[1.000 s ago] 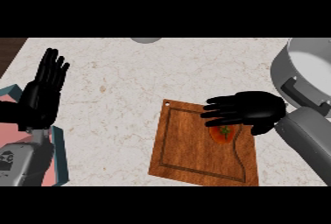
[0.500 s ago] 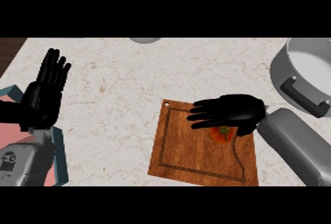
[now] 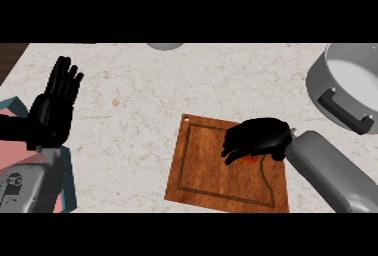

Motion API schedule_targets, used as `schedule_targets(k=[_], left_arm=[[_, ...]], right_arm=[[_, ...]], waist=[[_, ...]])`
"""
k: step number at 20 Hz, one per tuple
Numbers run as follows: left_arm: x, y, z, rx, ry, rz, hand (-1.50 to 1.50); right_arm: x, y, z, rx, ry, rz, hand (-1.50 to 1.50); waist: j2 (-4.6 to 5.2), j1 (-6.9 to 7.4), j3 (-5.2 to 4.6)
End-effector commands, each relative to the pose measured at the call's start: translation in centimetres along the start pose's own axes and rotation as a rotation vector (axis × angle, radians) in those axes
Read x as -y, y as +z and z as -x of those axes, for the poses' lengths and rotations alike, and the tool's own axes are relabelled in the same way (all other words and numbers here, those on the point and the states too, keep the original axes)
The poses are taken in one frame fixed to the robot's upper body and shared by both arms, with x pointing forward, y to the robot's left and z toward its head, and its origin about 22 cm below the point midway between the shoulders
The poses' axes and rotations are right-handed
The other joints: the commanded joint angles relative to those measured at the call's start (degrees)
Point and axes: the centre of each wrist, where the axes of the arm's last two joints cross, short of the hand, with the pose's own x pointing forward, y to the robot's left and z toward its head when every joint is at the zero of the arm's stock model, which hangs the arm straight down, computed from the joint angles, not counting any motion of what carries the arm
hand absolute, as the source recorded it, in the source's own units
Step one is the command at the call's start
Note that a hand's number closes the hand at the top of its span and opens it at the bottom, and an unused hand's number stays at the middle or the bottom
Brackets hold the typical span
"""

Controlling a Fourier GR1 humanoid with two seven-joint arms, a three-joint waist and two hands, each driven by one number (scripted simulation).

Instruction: Pick the tomato from the cutting board and place it in the pot

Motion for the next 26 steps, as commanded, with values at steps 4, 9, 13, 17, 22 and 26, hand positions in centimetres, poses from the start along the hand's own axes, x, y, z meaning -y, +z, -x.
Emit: schedule_targets(k=[4, 9, 13, 17, 22, 26], left_arm=[[0.2, -0.2, 0.0, 0.009, 0.002, -0.009, 0.00], [0.2, -1.0, -1.9, 0.016, -0.006, -0.016, 0.00], [0.7, 0.2, -0.4, -0.002, -0.002, -0.001, 0.00], [-0.7, 0.1, -0.1, -0.001, -0.002, -0.021, 0.00], [0.0, 0.2, -0.3, 0.010, -0.010, -0.019, 0.00], [-0.1, 0.1, -0.3, -0.008, -0.009, -0.016, 0.00]], right_arm=[[-1.5, -1.8, -1.3, 0.213, 0.074, 0.067, 1.50], [-2.0, -1.7, -1.7, 0.202, 0.082, 0.091, 1.50], [-1.4, -0.5, -2.9, 0.153, 0.172, 0.223, 1.50], [1.3, 2.3, -2.5, 0.104, 0.155, 0.333, 1.50], [-0.3, 1.5, 0.8, -0.776, -0.142, 0.508, 1.50], [1.3, 1.3, 2.1, -1.134, -0.192, 0.672, 1.50]], waist=[[0.38, 0.14, 0.64], [0.35, 0.29, 0.65], [0.13, -0.47, 0.65], [0.21, -0.47, 0.60], [0.69, -0.67, 0.23], [0.01, -0.65, 0.12]])
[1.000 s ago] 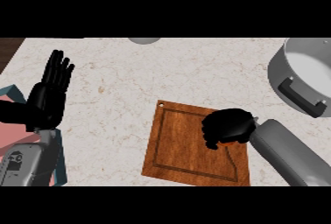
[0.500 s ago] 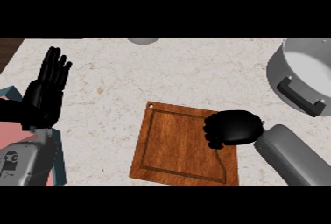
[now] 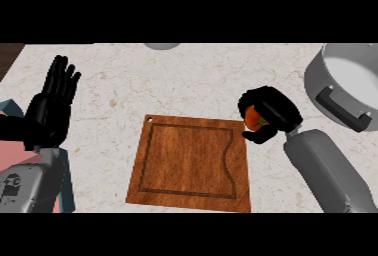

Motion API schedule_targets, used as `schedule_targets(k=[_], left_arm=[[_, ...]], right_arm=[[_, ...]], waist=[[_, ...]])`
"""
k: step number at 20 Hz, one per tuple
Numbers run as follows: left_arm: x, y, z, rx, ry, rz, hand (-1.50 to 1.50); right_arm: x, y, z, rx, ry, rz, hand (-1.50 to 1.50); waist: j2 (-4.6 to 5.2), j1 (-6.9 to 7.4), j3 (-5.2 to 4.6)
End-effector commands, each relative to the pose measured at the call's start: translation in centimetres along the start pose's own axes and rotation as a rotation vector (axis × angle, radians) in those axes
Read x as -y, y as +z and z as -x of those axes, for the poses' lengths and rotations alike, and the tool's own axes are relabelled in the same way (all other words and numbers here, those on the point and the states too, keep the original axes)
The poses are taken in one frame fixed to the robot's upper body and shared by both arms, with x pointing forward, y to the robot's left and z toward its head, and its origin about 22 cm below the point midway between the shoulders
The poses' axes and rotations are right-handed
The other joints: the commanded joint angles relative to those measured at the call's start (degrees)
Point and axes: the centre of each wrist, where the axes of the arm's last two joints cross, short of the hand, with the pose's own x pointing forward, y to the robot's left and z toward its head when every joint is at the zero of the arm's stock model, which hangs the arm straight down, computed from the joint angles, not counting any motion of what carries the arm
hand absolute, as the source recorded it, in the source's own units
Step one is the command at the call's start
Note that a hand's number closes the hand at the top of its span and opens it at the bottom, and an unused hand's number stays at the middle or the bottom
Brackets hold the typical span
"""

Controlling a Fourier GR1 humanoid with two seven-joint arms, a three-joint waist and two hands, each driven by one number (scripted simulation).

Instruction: Pick the tomato from the cutting board and place it in the pot

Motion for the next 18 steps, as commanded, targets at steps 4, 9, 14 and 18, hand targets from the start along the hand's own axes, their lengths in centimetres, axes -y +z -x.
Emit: schedule_targets(k=[4, 9, 14, 18], left_arm=[[0.2, 0.3, 0.6, -0.017, -0.018, 0.004, 0.00], [0.3, 0.3, 0.6, -0.016, -0.011, 0.021, 0.00], [-0.4, 0.0, 0.5, -0.008, -0.003, 0.000, 0.00], [-0.7, 0.5, 0.6, -0.018, -0.005, 0.002, 0.00]], right_arm=[[4.1, -4.0, 0.3, -0.622, 0.034, 0.327, 1.50], [8.7, -7.7, -1.0, -0.904, 0.133, 0.604, 1.50], [12.4, -10.8, -3.9, -1.091, 0.272, 0.783, 1.50], [14.7, -9.2, -2.2, -1.243, 0.363, 0.776, 1.50]], waist=[[-0.86, 0.12, -0.32], [-0.60, 1.52, -0.12], [-0.55, 0.78, 0.12], [-0.38, 0.18, 0.34]])
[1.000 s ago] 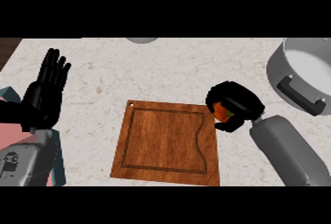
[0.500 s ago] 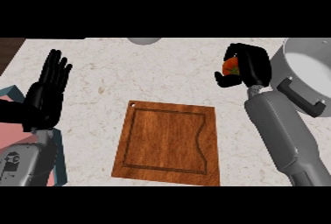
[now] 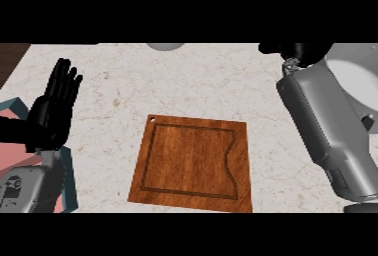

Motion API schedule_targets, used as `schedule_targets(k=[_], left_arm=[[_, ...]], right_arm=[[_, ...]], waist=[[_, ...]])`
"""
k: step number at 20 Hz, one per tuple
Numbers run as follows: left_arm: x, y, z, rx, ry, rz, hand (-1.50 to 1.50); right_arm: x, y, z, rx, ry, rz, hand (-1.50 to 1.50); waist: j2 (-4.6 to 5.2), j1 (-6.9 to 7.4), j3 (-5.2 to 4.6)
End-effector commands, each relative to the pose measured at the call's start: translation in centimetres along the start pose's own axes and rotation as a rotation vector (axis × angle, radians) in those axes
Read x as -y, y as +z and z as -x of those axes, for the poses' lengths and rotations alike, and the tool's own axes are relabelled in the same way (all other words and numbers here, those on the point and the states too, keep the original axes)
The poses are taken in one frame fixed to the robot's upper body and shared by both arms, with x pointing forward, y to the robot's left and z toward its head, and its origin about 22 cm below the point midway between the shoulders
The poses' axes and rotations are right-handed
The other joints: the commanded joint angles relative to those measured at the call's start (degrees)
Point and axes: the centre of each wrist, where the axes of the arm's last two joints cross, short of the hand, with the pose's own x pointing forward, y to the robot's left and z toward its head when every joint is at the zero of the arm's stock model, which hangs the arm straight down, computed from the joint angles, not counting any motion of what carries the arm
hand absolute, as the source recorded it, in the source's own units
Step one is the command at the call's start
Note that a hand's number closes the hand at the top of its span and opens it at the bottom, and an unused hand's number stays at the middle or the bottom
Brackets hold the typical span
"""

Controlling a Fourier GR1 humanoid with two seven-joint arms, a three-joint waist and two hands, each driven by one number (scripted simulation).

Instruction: Pick the tomato from the cutting board and place it in the pot

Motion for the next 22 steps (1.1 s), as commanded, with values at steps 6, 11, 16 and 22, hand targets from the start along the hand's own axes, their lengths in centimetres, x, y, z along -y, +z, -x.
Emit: schedule_targets(k=[6, 11, 16, 22], left_arm=[[-1.2, -0.2, 1.2, 0.007, -0.002, -0.007, 0.00], [-0.4, -0.4, -0.8, 0.009, 0.011, -0.013, 0.00], [0.9, 0.1, -0.6, 0.005, 0.001, -0.001, 0.00], [0.0, 0.5, -0.8, 0.016, 0.001, 0.009, 0.00]], right_arm=[[3.4, -3.1, 5.5, -0.182, 0.129, -0.001, 1.50], [2.9, -4.0, 12.6, -0.223, 0.120, 0.036, 1.50], [3.5, -4.9, 18.0, -0.200, 0.096, 0.012, 1.50], [2.5, -8.1, 22.7, -0.229, 0.110, -0.005, 1.50]], waist=[[0.29, -1.05, 0.22], [0.38, -0.68, 0.27], [0.45, -0.39, 0.27], [0.69, 0.59, 0.28]])
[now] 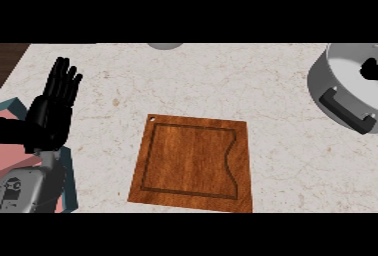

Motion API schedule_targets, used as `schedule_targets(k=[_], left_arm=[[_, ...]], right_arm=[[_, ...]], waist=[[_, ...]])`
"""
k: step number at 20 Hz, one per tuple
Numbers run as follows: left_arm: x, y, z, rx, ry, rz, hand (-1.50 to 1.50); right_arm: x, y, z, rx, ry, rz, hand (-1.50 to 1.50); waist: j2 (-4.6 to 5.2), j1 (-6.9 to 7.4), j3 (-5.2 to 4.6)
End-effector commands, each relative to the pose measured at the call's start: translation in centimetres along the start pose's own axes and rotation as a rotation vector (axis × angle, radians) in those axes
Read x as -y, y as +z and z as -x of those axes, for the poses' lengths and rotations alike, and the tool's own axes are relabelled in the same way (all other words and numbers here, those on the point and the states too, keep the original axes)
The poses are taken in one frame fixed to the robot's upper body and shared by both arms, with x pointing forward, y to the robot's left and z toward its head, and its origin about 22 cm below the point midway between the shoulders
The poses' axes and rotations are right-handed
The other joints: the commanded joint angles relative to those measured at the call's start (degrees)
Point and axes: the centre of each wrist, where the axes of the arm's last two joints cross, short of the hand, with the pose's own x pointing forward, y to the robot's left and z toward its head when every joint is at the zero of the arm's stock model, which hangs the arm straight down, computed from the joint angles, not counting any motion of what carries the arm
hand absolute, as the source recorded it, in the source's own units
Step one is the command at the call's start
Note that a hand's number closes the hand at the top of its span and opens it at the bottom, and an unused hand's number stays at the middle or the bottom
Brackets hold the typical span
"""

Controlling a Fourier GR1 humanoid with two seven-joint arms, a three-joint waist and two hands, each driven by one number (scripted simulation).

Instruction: Pick the tomato from the cutting board and place it in the pot

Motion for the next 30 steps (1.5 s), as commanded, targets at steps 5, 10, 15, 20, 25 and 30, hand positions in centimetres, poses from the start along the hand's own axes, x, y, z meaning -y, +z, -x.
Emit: schedule_targets(k=[5, 10, 15, 20, 25, 30], left_arm=[[0.0, -0.5, -0.1, 0.008, -0.001, 0.006, 0.00], [-0.1, -0.2, -0.7, 0.008, 0.005, 0.022, 0.00], [1.2, -0.7, -0.4, 0.013, 0.007, 0.015, 0.00], [-0.5, -0.3, -0.2, 0.019, -0.003, 0.009, 0.00], [-0.3, -0.9, 0.3, 0.028, 0.010, 0.022, 0.00], [-0.5, -0.1, -0.3, -0.002, 0.004, -0.005, 0.00]], right_arm=[[-2.5, -3.1, 4.9, -0.034, 0.020, -0.023, 1.50], [-4.9, -2.3, 6.4, -0.150, -0.037, -0.238, 1.50], [-6.0, -2.0, 7.6, -0.128, -0.174, -0.351, -1.50], [-6.4, -1.7, 7.9, -0.003, -0.249, -0.308, -1.50], [-4.1, -3.9, 4.0, -0.026, -0.486, -0.172, -1.50], [-3.6, -4.3, 6.6, -0.170, -0.672, -0.095, -1.50]], waist=[[0.20, 0.62, 0.01], [0.37, 1.32, 0.10], [0.40, 1.06, 0.10], [0.25, 1.01, 0.07], [0.37, 1.25, 0.07], [-0.12, 0.50, 0.05]])
